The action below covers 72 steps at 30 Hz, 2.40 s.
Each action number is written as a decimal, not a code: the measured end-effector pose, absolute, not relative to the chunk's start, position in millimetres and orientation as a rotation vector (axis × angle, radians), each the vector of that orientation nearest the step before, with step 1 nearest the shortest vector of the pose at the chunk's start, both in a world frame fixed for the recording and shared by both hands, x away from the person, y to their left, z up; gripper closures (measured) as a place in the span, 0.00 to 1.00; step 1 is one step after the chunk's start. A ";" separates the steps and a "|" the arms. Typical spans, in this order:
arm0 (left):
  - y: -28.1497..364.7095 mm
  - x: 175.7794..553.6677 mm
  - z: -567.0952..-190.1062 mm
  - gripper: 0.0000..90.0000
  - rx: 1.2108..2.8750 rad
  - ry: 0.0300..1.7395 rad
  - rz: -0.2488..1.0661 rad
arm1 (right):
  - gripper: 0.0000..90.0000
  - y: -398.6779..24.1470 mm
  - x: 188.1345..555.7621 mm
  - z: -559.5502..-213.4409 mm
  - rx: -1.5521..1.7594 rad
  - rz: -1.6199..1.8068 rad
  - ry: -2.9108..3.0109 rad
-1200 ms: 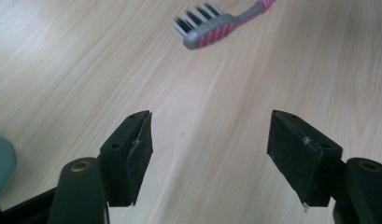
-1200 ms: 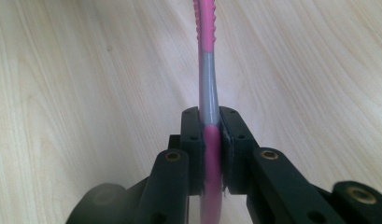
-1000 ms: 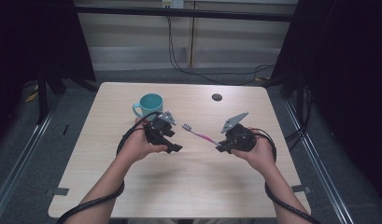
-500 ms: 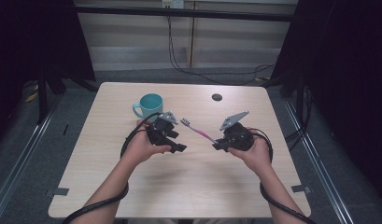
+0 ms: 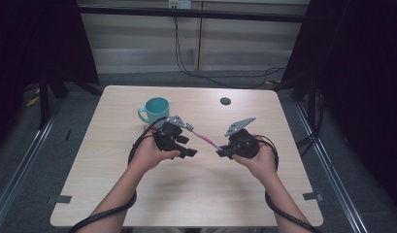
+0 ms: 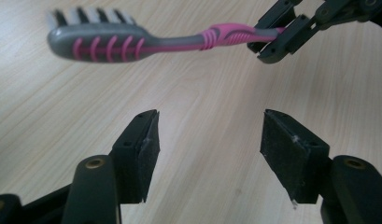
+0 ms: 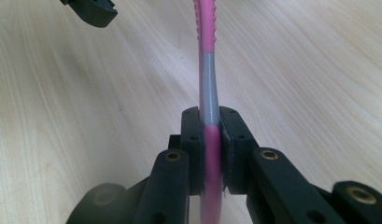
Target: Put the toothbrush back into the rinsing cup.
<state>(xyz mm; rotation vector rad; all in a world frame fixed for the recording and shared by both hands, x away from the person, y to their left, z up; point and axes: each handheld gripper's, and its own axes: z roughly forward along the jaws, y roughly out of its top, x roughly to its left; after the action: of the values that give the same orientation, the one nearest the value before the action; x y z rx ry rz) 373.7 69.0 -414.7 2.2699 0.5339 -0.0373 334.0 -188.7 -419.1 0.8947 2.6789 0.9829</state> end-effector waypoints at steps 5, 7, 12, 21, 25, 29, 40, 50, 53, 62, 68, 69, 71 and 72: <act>67.2 374.2 -414.5 0.42 2.233 0.553 -0.056 | 0.91 -185.4 334.2 -420.0 0.882 1.017 2.667; 67.0 374.3 -414.7 0.42 2.226 0.559 -0.059 | 0.91 -184.2 333.7 -420.7 0.884 1.023 2.666; 66.7 373.9 -413.2 0.44 2.206 0.560 -0.059 | 0.90 -182.9 333.3 -423.1 0.891 1.020 2.668; 65.3 375.9 -412.9 0.46 2.161 0.591 -0.082 | 0.90 -179.6 332.6 -426.0 0.889 1.065 2.659; 66.4 376.1 -412.6 0.50 2.146 0.595 -0.087 | 0.90 -178.2 332.3 -427.1 0.890 1.054 2.661; 68.4 376.4 -411.1 0.52 2.118 0.614 -0.089 | 0.90 -177.9 332.1 -428.4 0.895 1.063 2.661; 68.9 377.4 -411.8 0.60 2.062 0.640 -0.113 | 0.90 -174.7 331.1 -430.5 0.905 1.078 2.653; 64.8 378.6 -410.4 0.64 1.997 0.669 -0.139 | 0.90 -167.2 330.8 -431.6 0.892 1.084 2.658; 67.2 379.8 -409.6 0.66 1.988 0.672 -0.124 | 0.90 -166.6 331.3 -432.3 0.898 1.088 2.663; 70.4 381.2 -410.0 0.76 1.960 0.688 -0.158 | 0.90 -161.1 331.9 -436.5 0.906 1.110 2.660; 70.8 380.9 -406.0 0.79 1.947 0.682 -0.155 | 0.90 -158.2 332.1 -438.6 0.910 1.110 2.669; 70.7 380.8 -405.3 0.79 1.941 0.683 -0.151 | 0.90 -157.7 332.1 -438.5 0.912 1.113 2.669; 71.2 381.0 -403.5 0.80 1.932 0.679 -0.144 | 0.90 -156.7 332.2 -438.1 0.909 1.116 2.666; 70.8 381.0 -402.9 0.80 1.919 0.682 -0.148 | 0.90 -156.2 332.2 -438.0 0.909 1.121 2.666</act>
<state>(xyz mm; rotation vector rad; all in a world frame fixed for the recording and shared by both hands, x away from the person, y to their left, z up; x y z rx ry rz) 381.0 70.8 -402.9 1.9193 0.6819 -0.1479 332.2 -156.2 -438.0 0.9093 2.6663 1.1209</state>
